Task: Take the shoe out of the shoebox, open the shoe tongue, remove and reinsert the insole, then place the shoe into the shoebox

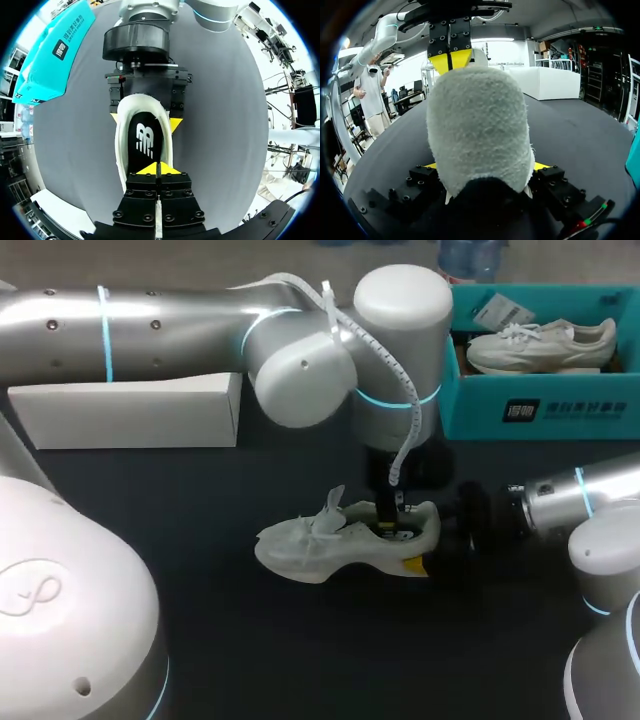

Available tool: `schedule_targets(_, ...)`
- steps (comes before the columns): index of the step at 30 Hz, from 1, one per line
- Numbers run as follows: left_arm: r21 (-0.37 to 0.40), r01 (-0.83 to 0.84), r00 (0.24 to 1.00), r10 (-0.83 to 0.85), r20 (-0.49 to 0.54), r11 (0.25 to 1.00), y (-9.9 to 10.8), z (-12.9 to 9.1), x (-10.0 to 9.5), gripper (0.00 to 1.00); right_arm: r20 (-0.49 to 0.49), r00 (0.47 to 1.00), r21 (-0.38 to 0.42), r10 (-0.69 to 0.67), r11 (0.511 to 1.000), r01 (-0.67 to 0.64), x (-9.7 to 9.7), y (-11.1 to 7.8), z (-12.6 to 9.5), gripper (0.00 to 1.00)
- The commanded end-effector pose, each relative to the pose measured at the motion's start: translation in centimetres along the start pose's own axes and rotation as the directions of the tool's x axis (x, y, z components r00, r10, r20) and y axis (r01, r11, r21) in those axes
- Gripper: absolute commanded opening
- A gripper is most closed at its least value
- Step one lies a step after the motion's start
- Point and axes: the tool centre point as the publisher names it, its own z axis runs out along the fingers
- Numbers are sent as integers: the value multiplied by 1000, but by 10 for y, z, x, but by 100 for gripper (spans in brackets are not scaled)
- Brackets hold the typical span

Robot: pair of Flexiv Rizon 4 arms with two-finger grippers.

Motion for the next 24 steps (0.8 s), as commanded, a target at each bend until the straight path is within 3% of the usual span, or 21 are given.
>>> schedule_targets(1, -45, -8, 1000, 7, -26, 999, -17, 17, -8, 0, 1, 1000, 4, 0, 1000, 0, 0, 1, 1, 0)
schedule_targets(11, -55, 18, 997, -22, -74, 998, -2, 29, -9, 0, 1, 1000, 4, 0, 1000, 0, 0, 1, 1, 0)
schedule_targets(24, -63, -9, 989, 0, -147, 998, 19, 32, 9, 0, 1, 1000, 4, 0, 1000, 0, 0, 1, 1, 0)
